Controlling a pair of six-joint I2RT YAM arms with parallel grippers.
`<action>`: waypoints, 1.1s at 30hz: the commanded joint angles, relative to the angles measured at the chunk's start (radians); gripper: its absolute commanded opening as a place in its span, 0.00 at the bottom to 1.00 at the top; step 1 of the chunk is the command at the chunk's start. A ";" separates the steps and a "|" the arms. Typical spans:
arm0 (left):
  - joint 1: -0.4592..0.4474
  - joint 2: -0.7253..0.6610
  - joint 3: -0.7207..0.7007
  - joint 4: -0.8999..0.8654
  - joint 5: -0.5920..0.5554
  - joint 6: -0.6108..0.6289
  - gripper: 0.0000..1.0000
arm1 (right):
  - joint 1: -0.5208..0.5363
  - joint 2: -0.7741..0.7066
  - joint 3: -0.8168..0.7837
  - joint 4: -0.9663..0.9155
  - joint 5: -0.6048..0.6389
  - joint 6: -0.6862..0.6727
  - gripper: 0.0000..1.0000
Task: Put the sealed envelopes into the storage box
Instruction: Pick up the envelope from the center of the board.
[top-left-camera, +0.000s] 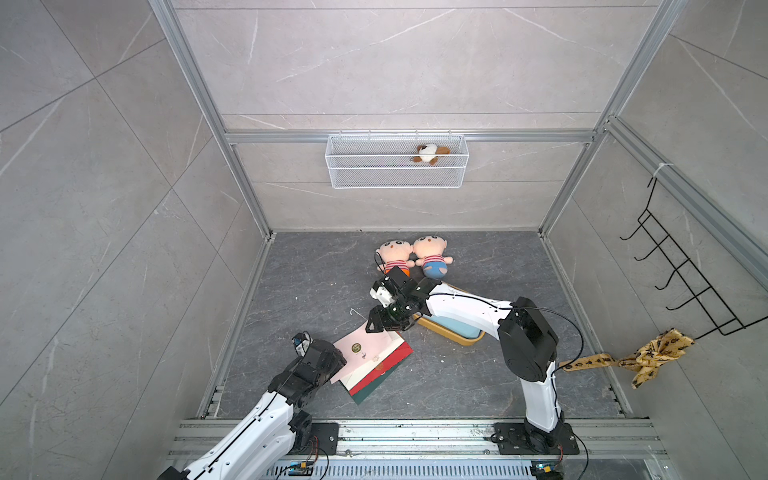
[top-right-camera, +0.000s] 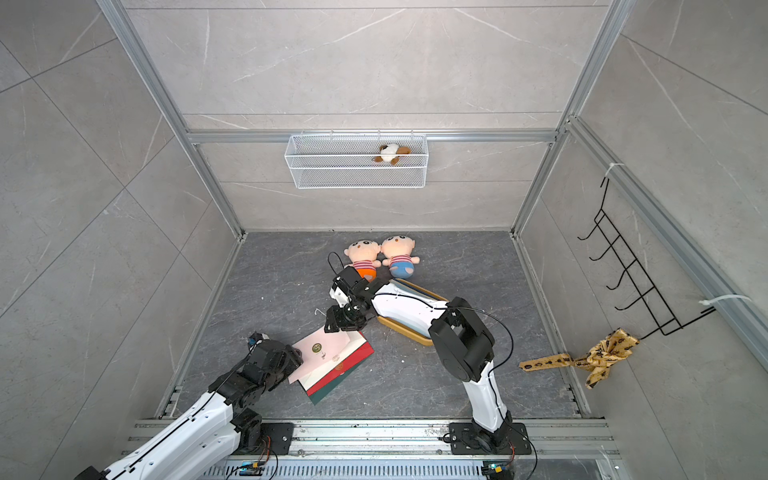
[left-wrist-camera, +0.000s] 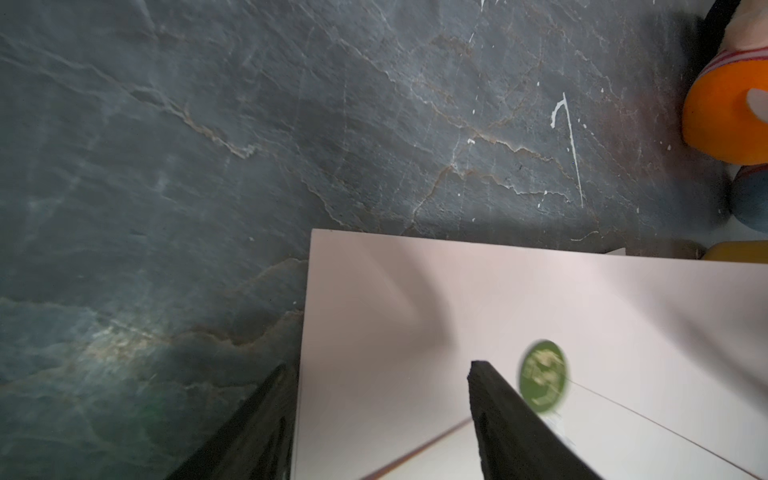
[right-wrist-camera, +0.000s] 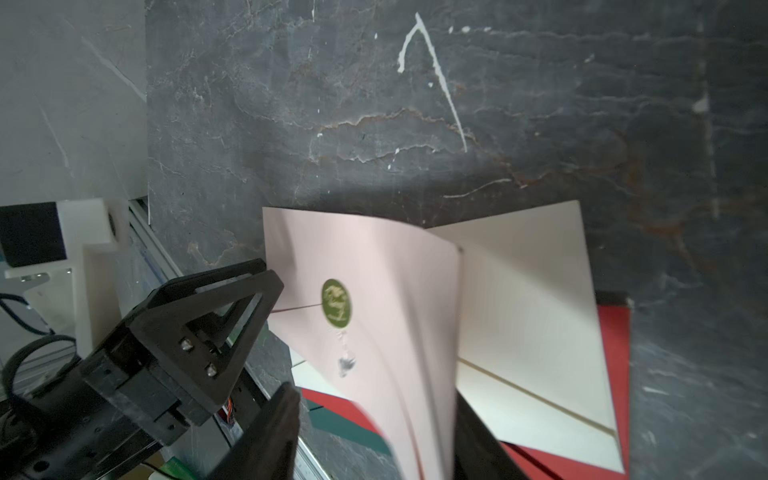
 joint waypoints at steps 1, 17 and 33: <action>-0.002 -0.009 -0.009 0.005 0.005 -0.022 0.70 | 0.000 -0.008 -0.023 0.021 -0.035 0.018 0.51; -0.002 -0.070 0.290 -0.099 -0.045 0.161 0.73 | -0.099 -0.181 -0.004 -0.008 -0.134 -0.273 0.01; -0.002 0.247 0.796 -0.235 0.460 1.088 0.76 | -0.132 -0.386 0.034 -0.302 -0.326 -0.979 0.00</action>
